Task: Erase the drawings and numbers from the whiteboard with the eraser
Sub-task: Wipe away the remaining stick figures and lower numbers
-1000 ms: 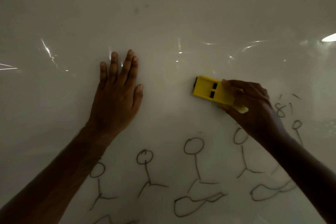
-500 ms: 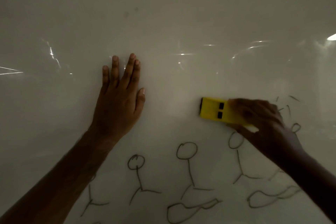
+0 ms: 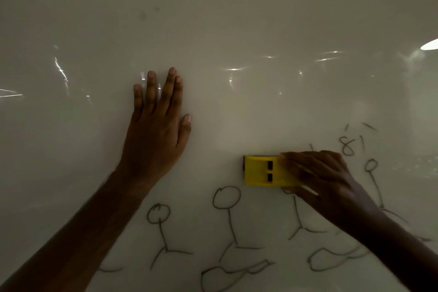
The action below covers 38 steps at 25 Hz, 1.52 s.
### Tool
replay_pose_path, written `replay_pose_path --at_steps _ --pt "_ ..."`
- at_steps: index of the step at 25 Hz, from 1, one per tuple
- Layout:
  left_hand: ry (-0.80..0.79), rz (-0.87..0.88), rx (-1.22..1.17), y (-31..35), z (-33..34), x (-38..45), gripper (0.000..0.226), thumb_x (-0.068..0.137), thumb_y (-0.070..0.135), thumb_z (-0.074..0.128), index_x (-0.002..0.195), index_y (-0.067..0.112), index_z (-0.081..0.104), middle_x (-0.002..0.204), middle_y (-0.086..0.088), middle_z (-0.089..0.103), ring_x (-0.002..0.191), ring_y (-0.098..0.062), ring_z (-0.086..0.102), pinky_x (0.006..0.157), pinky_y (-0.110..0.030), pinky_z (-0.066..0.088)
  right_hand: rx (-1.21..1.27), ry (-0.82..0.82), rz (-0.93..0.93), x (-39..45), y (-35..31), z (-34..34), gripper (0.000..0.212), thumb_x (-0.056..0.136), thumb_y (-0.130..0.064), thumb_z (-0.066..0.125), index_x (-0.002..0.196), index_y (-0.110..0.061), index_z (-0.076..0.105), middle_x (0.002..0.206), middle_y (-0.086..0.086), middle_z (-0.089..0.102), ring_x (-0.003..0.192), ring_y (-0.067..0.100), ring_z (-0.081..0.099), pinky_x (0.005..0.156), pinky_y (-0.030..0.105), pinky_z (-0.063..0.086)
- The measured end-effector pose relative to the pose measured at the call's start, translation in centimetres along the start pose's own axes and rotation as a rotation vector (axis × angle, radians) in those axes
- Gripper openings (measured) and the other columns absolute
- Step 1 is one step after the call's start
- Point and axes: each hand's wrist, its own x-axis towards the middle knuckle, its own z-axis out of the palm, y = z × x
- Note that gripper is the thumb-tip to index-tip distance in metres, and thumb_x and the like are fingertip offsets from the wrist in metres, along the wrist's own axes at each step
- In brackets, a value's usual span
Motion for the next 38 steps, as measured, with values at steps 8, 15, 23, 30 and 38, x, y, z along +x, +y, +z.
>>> replay_pose_path --at_steps 8,15,23,30,38 --pt "0.013 0.015 -0.018 3.0 0.5 1.5 0.071 0.112 0.039 0.032 0.171 0.001 0.019 0.181 -0.017 0.015 0.165 -0.049 0.011 0.134 -0.063 0.007 0.05 0.127 0.23 5.4 4.5 -1.3 0.059 0.096 -0.041 0.069 0.148 -0.017 0.058 0.145 0.001 0.061 0.128 0.025 0.057 0.105 0.042 0.043" --pt "0.005 0.032 -0.011 5.0 1.0 2.1 0.071 0.113 0.039 0.032 0.171 0.001 0.02 0.181 -0.015 0.014 0.166 -0.048 0.011 0.135 -0.061 0.007 -0.015 0.001 0.049 -3.2 4.4 -1.5 0.052 0.107 -0.046 0.054 0.152 -0.02 0.051 0.153 -0.004 0.052 0.129 0.022 0.057 0.104 0.04 0.044" --pt "0.016 -0.023 -0.001 6.6 1.2 2.8 0.074 0.112 0.043 0.033 0.171 0.002 0.019 0.181 -0.016 0.015 0.165 -0.051 0.01 0.134 -0.066 0.006 0.082 0.148 0.355 2.4 7.1 -2.6 0.055 0.095 -0.031 0.076 0.146 -0.019 0.059 0.146 -0.004 0.058 0.128 0.027 0.056 0.105 0.044 0.044" --pt "0.016 -0.008 0.028 6.7 1.2 3.0 0.073 0.112 0.043 0.032 0.171 0.002 0.019 0.181 -0.015 0.015 0.166 -0.048 0.012 0.134 -0.063 0.004 0.006 0.046 0.143 -4.5 6.7 -2.0 0.051 0.103 -0.044 0.06 0.147 -0.018 0.057 0.153 -0.005 0.054 0.131 0.022 0.058 0.107 0.037 0.041" --pt "0.023 -0.025 0.043 8.0 1.4 3.7 0.074 0.111 0.044 0.031 0.172 0.003 0.018 0.181 -0.014 0.014 0.166 -0.048 0.01 0.133 -0.065 0.002 0.057 0.151 0.398 1.0 10.3 -4.3 0.062 0.09 -0.031 0.075 0.148 -0.019 0.057 0.146 -0.001 0.058 0.128 0.027 0.054 0.104 0.048 0.048"
